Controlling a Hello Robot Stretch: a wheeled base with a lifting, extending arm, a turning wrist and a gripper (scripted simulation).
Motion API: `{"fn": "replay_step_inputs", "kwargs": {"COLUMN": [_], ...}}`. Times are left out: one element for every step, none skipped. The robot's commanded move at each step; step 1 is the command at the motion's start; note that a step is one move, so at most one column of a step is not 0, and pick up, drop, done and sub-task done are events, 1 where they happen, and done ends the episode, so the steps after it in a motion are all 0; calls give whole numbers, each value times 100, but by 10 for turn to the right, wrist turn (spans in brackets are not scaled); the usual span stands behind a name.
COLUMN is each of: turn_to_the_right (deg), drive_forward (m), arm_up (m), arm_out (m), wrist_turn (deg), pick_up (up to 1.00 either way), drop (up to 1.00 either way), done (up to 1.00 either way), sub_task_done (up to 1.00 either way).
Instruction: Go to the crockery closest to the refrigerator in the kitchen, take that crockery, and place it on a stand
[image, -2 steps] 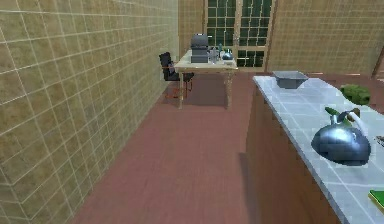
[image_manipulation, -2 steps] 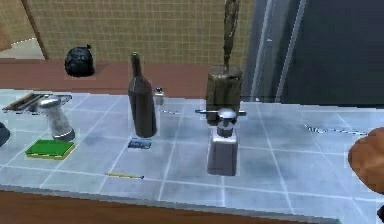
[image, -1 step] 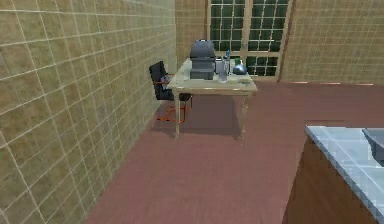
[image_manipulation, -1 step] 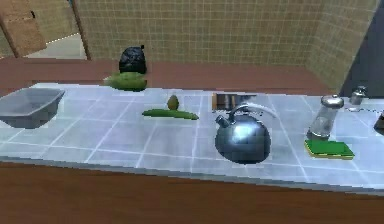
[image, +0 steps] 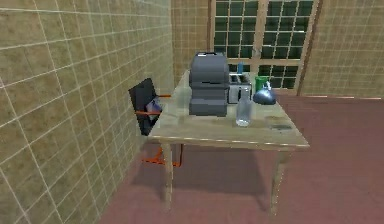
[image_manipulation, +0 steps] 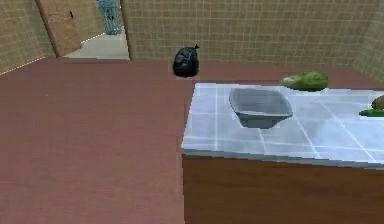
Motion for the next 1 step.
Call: {"fn": "replay_step_inputs", "kwargs": {"turn_to_the_right": [60], "drive_forward": [0], "arm_up": [0], "arm_out": [0], "wrist_turn": [0], "pick_up": [0], "drop": [0], "done": [0], "sub_task_done": [0]}}
